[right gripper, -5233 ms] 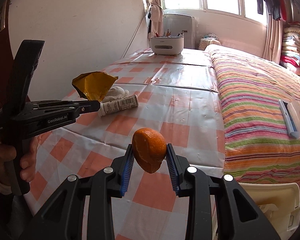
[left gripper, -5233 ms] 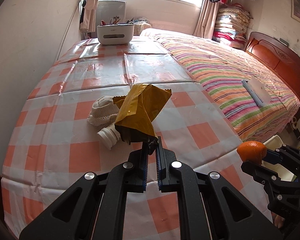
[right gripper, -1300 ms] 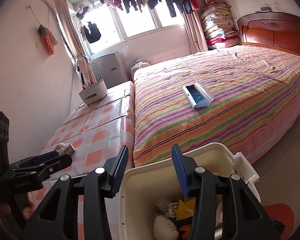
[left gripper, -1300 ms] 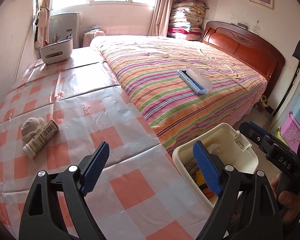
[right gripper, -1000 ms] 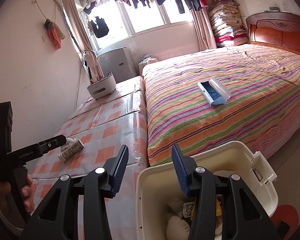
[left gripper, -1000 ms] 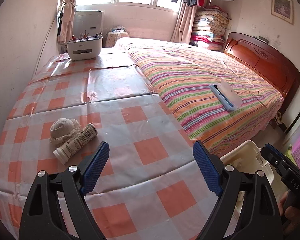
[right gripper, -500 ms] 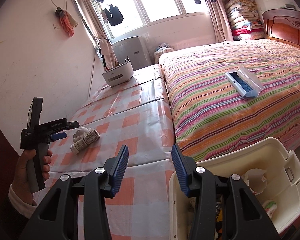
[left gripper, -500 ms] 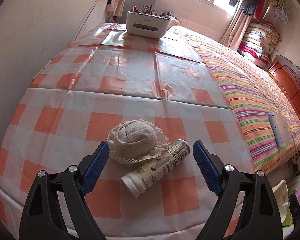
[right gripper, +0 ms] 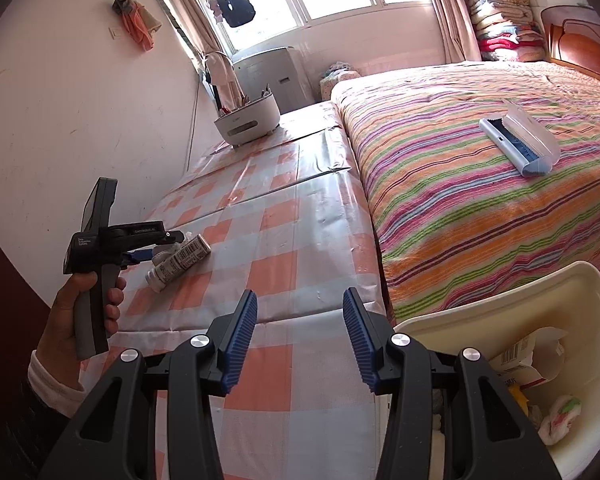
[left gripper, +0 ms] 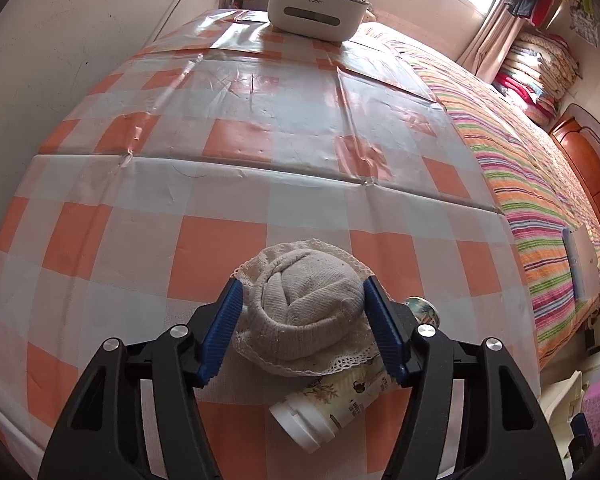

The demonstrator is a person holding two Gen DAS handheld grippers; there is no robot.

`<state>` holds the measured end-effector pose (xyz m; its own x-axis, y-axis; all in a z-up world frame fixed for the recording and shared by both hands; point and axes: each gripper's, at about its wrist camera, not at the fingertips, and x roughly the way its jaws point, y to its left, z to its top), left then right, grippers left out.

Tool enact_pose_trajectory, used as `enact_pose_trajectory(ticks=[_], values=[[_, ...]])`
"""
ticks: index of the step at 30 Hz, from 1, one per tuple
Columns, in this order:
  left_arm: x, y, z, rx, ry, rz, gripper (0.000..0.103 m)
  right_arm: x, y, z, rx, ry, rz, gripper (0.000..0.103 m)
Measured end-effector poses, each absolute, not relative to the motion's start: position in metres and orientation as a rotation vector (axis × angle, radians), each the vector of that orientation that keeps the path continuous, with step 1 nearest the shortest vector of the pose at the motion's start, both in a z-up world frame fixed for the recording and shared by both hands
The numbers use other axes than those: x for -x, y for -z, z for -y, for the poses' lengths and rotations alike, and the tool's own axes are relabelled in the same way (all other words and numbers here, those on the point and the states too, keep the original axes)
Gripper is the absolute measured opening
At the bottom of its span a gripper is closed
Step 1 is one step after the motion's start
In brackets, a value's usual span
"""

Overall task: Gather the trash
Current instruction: 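Move both grippers back to the table toward the cloth hat and spray bottle, then grasp the white spray bottle with the right gripper while the left grasps the cloth hat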

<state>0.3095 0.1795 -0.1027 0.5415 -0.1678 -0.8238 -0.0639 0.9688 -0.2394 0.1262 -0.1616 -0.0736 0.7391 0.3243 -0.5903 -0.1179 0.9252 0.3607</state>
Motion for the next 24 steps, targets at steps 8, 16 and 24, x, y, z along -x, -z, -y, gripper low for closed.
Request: enact_pose_trajectory(ticks=[8, 16, 24], values=[[-0.304, 0.103, -0.189, 0.29, 0.075, -1.002, 0.05, -0.151, 0.079, 0.135, -0.332, -0.318, -0.768, 0.044], [-0.285, 0.098, -0.209, 0.344, 0.049, -1.003, 0.048, -0.184, 0.09, 0.085, -0.321, -0.404, -0.864, 0.044], [-0.256, 0.073, -0.243, 0.378, -0.005, -0.936, 0.049, -0.214, 0.084, 0.037, -0.337, -0.42, -0.907, 0.044]])
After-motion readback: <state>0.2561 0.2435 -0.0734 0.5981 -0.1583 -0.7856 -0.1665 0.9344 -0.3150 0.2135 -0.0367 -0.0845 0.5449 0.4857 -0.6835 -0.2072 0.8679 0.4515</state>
